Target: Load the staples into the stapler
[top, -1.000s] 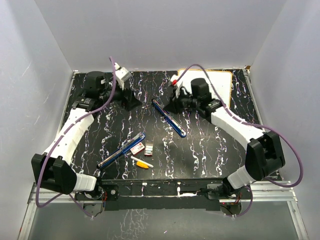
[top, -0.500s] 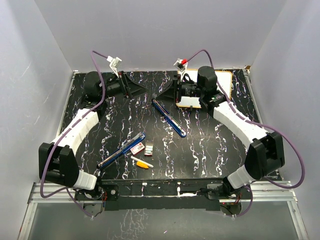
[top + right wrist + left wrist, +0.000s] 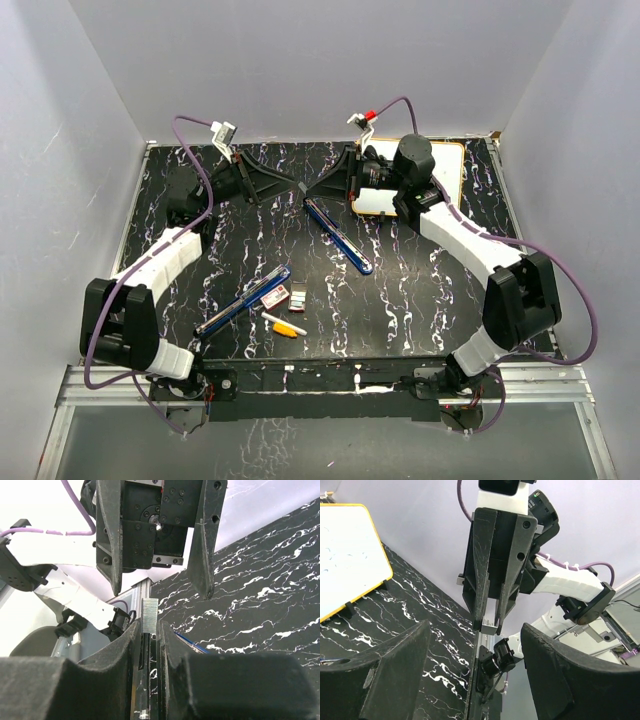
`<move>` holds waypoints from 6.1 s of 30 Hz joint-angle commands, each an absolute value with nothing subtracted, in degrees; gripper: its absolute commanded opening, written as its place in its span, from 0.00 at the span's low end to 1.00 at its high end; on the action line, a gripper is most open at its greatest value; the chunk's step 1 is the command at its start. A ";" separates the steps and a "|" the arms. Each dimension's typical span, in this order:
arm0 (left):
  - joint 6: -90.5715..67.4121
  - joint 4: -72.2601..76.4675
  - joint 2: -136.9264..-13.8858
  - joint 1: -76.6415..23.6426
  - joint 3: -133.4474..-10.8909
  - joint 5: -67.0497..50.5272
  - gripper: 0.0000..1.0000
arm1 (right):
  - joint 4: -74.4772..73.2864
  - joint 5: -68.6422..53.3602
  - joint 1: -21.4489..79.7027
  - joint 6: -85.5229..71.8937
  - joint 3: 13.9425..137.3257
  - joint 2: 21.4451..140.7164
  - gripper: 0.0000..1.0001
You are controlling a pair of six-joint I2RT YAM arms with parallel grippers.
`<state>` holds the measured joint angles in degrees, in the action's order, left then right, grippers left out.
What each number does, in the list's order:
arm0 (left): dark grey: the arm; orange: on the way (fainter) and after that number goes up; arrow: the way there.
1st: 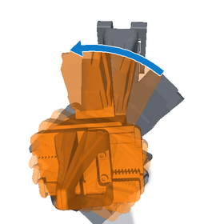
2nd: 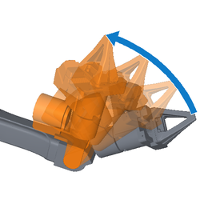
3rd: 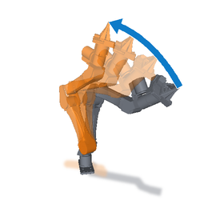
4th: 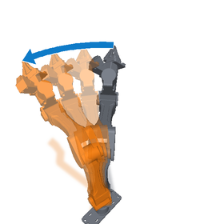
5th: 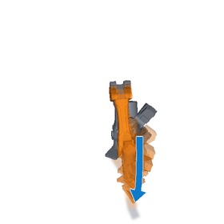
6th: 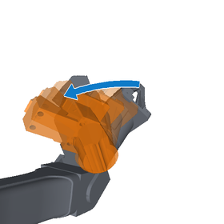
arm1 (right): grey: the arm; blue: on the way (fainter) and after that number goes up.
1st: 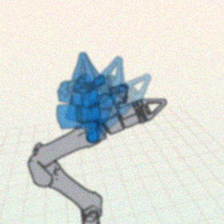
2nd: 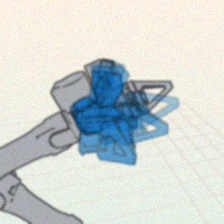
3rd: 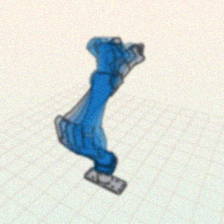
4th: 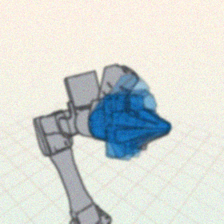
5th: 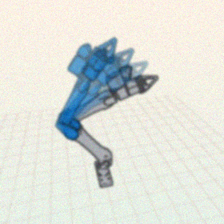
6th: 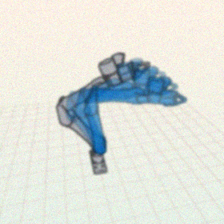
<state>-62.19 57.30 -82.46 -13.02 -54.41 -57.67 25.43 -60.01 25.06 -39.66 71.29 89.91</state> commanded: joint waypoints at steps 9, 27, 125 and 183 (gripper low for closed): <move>-67.09 66.85 -81.01 -14.47 -54.42 -58.10 0.63 | 37.22 -61.37 24.92 -46.45 69.44 91.08 0.15; -65.61 65.70 -81.35 -15.47 -53.95 -57.04 0.49 | 42.67 -60.76 25.35 -49.67 67.95 91.84 0.16; 8.76 -16.63 -69.65 -15.65 -63.87 -51.69 0.03 | 1.02 -56.68 16.69 -2.64 67.23 81.42 0.54; 23.25 -16.42 -71.73 -23.91 -41.95 -20.69 0.01 | -2.41 -47.54 9.06 15.64 49.04 75.10 0.61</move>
<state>24.18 -16.29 -72.82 -23.53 -42.00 -20.88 -5.78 -48.10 9.74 16.14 49.69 77.71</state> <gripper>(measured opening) 0.150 0.606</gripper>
